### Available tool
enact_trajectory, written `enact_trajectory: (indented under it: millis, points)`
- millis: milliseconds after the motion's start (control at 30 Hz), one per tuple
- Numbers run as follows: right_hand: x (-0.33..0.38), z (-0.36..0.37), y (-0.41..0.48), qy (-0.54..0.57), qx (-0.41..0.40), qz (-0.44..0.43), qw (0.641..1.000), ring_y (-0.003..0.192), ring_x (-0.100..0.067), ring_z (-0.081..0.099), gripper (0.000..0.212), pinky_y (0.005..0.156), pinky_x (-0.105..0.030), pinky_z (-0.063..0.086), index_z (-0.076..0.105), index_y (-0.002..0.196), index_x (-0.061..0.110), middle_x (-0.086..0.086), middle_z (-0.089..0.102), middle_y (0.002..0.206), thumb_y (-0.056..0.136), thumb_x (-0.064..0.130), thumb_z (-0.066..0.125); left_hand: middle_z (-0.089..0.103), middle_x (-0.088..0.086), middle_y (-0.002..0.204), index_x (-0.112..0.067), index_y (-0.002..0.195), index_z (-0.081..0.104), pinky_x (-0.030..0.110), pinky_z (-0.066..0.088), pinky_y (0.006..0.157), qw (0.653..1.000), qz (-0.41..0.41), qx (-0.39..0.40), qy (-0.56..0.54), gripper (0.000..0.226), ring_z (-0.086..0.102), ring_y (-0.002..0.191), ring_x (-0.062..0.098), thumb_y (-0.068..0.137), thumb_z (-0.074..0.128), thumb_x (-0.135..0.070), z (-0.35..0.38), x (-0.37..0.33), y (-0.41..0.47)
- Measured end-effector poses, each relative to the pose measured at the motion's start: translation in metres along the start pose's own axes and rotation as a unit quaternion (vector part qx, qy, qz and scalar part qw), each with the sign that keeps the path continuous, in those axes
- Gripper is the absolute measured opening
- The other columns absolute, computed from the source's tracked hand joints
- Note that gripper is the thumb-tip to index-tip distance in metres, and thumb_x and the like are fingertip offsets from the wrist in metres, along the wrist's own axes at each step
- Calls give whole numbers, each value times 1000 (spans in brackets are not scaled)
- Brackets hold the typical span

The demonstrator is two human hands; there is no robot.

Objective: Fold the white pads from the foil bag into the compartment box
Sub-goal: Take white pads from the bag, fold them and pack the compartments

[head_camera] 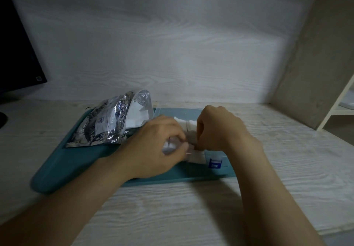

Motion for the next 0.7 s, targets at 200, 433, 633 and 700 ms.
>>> enact_trajectory:
  millis: [200, 433, 633, 700]
  points:
    - [20, -3, 1, 129, -48, -112, 984, 71, -15, 56, 21, 66, -37, 56, 60, 82, 30, 5, 61, 72, 76, 11, 65, 67, 6, 114, -11, 108, 73, 32, 39, 94, 953, -77, -239, 168, 25, 57, 109, 25, 84, 73, -4, -30, 24, 5]
    - [49, 18, 7, 182, -113, -221, 952, 72, -5, 58, 29, 76, -26, 47, 71, 119, 20, 11, 69, 79, 94, 13, 60, 54, 3, 154, -24, 148, 52, 51, 40, 116, 905, -381, -185, 47, 82, 51, 139, 30, 73, 72, -53, -57, 57, -3]
    - [88, 26, 33, 142, -124, -248, 950, 121, -31, 62, 38, 102, -37, 49, 65, 137, 7, -14, 68, 134, 101, 6, 54, 71, -2, 94, -21, 99, 66, 36, 43, 77, 880, -422, -213, -44, 31, 62, 95, 28, 91, 50, -47, -58, 63, -9]
    - [99, 30, 49, 130, -114, -244, 954, 121, -33, 62, 33, 98, -38, 49, 66, 134, 6, -14, 70, 132, 103, 11, 56, 66, -3, 83, -17, 90, 62, 36, 38, 72, 872, -430, -230, -42, 29, 58, 89, 28, 100, 48, -40, -59, 63, -9]
Point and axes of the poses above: each hand's wrist, its own y-axis towards the middle knuckle, its own z-axis out of the palm, x = y × z, the point moved 1 cm from there along y, towards the middle knuckle
